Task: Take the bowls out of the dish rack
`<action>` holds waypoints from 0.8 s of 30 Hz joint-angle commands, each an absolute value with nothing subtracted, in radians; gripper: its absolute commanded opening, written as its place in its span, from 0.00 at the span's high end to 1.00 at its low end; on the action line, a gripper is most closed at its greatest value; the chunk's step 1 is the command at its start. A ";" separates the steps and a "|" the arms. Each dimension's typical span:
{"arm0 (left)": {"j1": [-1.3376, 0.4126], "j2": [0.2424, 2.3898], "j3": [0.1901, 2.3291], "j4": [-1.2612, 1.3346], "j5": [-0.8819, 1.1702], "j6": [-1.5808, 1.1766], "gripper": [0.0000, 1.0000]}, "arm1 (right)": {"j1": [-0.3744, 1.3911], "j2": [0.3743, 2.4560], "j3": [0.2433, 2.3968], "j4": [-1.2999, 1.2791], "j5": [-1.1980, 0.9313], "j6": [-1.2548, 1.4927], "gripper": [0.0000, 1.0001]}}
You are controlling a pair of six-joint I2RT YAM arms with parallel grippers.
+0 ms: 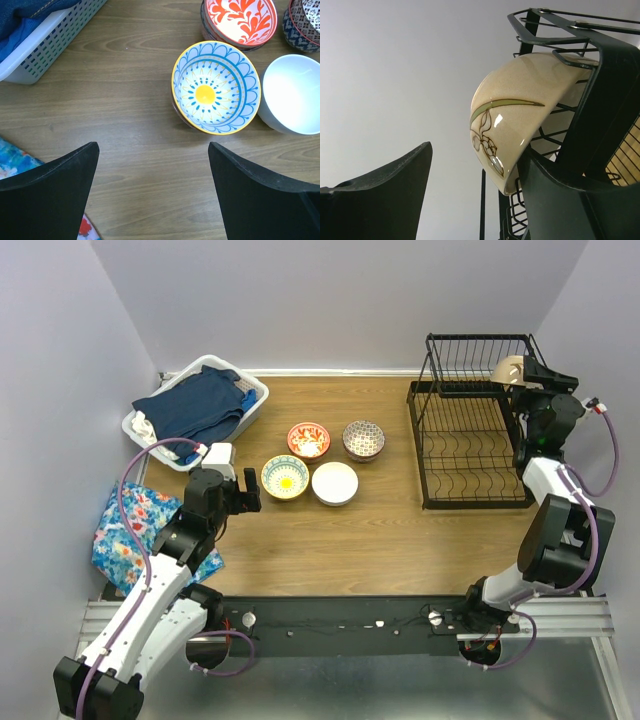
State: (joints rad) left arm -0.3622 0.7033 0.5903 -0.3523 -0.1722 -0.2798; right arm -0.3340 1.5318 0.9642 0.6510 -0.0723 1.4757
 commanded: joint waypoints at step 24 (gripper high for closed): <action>-0.362 0.723 0.588 -0.336 -0.186 -0.264 0.01 | -0.341 1.615 1.020 0.719 -0.029 1.520 0.53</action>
State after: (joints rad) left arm -0.3622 0.7242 0.5903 -0.3523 -0.1719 -0.2764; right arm -0.3340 1.6016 1.0077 0.6876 -0.0608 1.5139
